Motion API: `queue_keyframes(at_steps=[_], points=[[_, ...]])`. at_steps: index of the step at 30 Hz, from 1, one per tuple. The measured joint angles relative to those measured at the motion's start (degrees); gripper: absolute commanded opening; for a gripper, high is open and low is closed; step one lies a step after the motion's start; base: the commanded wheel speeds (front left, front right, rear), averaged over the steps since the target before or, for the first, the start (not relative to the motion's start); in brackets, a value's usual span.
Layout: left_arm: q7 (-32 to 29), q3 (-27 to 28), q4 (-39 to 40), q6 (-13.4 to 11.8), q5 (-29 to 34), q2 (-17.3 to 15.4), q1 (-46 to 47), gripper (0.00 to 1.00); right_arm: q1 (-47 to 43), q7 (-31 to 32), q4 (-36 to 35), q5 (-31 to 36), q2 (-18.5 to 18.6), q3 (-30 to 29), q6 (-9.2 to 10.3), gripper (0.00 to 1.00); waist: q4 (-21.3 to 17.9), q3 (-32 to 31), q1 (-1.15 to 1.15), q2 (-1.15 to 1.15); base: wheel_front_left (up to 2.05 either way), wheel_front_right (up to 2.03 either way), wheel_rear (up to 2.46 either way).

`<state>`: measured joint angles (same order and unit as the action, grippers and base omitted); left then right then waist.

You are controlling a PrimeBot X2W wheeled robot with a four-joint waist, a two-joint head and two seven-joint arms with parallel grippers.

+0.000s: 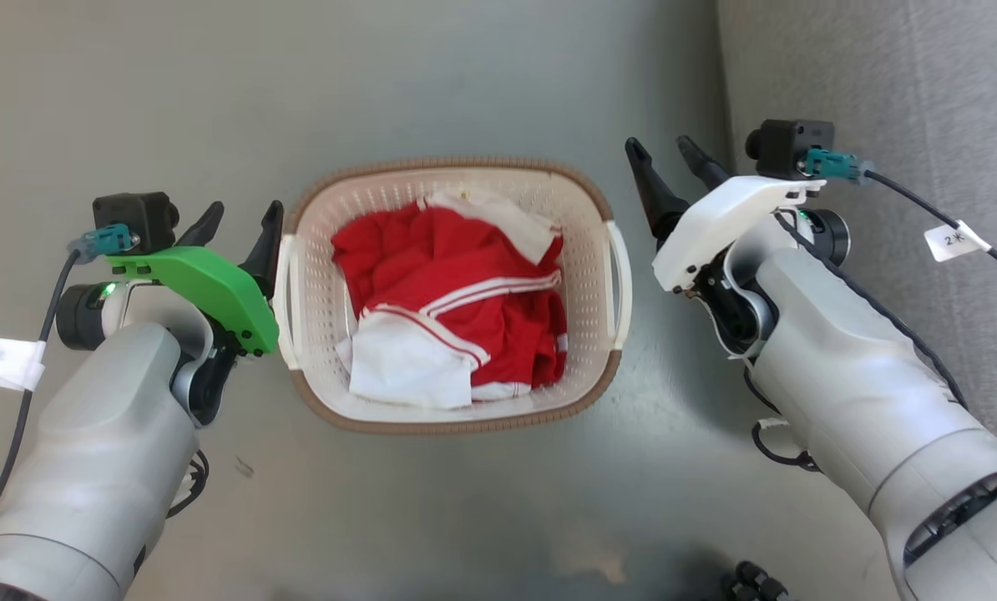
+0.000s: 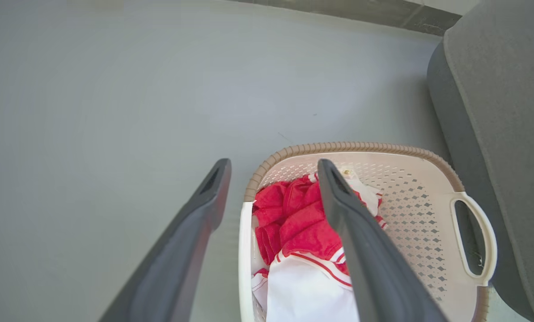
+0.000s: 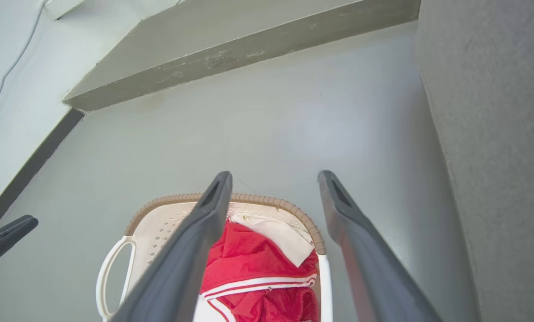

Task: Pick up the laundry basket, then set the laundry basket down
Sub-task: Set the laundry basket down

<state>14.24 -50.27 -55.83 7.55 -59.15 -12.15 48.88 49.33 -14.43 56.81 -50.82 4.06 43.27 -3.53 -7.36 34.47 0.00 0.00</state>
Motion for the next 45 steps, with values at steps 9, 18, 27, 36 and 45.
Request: queue_keyframes(at_steps=[9,18,27,36,45], points=[[0.0,4.4,5.6,0.0,1.0,-2.3,-2.3,1.00,-4.5,0.0,-6.4,5.4,2.3,-5.8,0.38,1.00,0.3,-7.4,0.00,0.00,0.00,0.00,0.00],[0.0,10.1,10.9,0.0,4.5,-2.8,-7.0,1.00,-10.3,0.0,-12.9,10.8,4.0,-10.6,1.26,1.00,1.1,-14.0,0.00,0.00,0.00,0.00,0.00],[0.0,16.9,18.0,0.0,11.1,-2.5,-13.8,1.00,-18.3,0.0,-20.0,16.8,4.8,-14.7,2.87,1.00,2.7,-21.4,0.00,0.00,0.00,0.00,0.00],[0.0,25.5,25.9,-1.9,15.2,-1.6,-22.9,1.00,-26.2,0.0,-30.5,21.4,6.2,-22.8,5.68,1.00,4.5,-28.5,0.00,0.00,0.00,0.00,0.00],[0.2,31.4,32.9,-3.5,20.9,-1.1,-30.6,1.00,-33.1,0.0,-37.1,26.7,6.2,-24.8,6.15,1.00,5.9,-32.4,0.00,0.00,0.00,0.00,0.00]])
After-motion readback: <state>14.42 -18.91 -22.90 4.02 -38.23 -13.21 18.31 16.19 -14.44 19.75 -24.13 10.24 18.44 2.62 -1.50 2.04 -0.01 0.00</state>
